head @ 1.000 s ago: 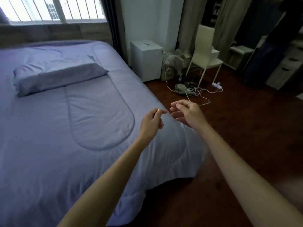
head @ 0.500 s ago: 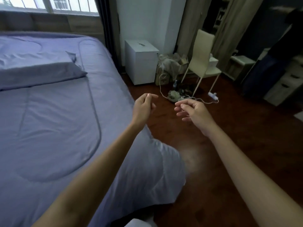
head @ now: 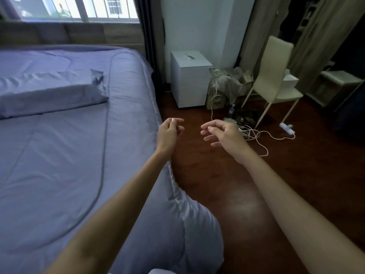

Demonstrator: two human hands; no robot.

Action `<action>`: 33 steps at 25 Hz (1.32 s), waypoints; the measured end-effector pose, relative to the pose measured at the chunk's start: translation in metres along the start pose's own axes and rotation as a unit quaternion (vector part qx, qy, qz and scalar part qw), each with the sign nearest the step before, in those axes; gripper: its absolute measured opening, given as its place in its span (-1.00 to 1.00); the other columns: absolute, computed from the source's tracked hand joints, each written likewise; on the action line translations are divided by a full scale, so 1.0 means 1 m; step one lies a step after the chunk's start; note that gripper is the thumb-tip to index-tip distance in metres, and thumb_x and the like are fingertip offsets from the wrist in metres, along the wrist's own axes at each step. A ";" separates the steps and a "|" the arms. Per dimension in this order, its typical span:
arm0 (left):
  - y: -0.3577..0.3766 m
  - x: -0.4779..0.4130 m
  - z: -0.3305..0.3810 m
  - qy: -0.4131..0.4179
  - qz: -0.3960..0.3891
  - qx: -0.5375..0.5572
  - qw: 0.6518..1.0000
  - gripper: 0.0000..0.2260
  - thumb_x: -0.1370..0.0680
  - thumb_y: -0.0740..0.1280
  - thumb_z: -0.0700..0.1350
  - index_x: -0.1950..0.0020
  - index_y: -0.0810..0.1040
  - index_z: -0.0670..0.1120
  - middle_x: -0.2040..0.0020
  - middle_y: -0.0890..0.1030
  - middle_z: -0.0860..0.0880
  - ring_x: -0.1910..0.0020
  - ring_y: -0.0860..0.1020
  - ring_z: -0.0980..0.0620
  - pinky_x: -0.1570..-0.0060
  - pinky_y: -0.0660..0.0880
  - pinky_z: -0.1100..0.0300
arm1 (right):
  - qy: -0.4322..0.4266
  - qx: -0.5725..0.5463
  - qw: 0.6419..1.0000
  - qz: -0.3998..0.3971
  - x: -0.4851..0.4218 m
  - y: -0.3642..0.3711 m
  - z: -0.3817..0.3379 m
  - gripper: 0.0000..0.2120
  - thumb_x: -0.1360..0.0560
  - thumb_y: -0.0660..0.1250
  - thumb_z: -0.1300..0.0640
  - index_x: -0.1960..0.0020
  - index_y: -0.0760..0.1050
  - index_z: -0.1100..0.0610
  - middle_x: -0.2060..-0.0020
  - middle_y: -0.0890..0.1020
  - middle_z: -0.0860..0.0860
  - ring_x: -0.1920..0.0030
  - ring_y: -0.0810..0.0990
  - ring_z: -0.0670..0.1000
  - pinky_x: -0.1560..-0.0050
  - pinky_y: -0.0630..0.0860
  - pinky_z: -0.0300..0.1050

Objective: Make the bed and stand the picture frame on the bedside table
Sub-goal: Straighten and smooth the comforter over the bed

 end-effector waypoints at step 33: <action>-0.090 -0.179 -0.099 -0.100 0.631 0.045 0.768 -0.84 -0.60 0.12 -0.14 -0.07 0.48 -0.06 0.11 0.61 -0.02 0.24 0.57 0.10 0.18 0.46 0.21 | -0.115 0.002 0.842 -0.527 -0.382 0.192 -0.009 -0.79 -0.59 0.14 0.26 -0.01 0.51 0.04 0.07 0.63 -0.02 0.11 0.61 0.01 0.14 0.47 -0.09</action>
Point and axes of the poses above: each hand's wrist, its own x-axis away from the middle knuckle, its own y-axis out of the palm, z = x × y, the point moved 3 cm from there along -x, towards the middle knuckle
